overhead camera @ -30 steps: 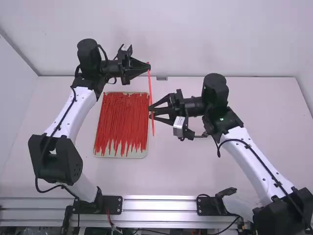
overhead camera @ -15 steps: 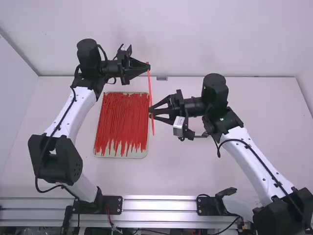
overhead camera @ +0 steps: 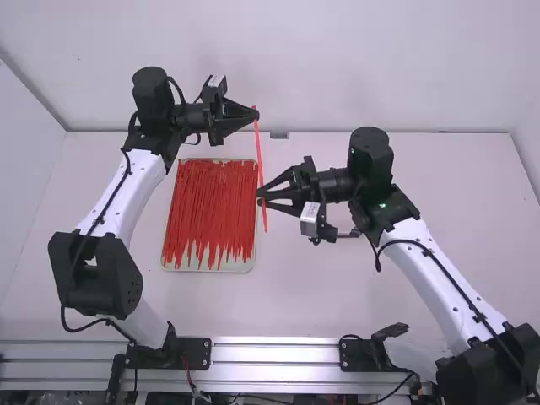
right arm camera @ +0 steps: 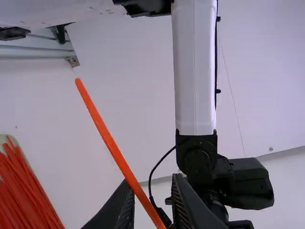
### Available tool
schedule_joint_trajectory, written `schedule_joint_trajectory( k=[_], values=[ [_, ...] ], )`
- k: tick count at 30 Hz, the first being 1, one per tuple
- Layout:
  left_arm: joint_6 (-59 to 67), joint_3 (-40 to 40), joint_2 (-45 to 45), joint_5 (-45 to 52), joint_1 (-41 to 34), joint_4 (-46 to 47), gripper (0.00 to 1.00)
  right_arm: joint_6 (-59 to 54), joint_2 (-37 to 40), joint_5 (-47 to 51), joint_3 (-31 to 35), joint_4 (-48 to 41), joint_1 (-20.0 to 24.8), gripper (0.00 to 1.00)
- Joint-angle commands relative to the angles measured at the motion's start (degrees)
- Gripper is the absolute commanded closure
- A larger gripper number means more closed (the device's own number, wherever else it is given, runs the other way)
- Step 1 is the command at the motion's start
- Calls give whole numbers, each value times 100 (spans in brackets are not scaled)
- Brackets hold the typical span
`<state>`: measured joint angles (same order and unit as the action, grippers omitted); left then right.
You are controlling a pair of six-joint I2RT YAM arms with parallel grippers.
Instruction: Fasten the cable tie
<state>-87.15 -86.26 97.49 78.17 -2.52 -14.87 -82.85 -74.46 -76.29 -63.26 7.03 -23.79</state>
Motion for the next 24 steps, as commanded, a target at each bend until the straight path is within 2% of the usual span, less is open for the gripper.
schedule_joint_trajectory(
  k=[1,16,19,20,21,24],
  values=[
    [179,-122,-28,24,46,-42,98,31,-22,-131,35,0,-26,78],
    [302,-122,-28,-52,87,129,98,39,-22,-192,35,0,-26,79],
    [304,-122,-28,-63,111,131,98,50,-22,-192,35,0,-28,89],
    [304,-120,-28,-63,85,131,98,52,-22,-192,35,-2,-26,97],
    [304,-122,-28,-63,79,129,98,50,-22,-190,35,-22,-26,100],
    [306,-122,-28,-85,66,129,98,205,-22,-188,35,-20,-26,100]
  ],
)
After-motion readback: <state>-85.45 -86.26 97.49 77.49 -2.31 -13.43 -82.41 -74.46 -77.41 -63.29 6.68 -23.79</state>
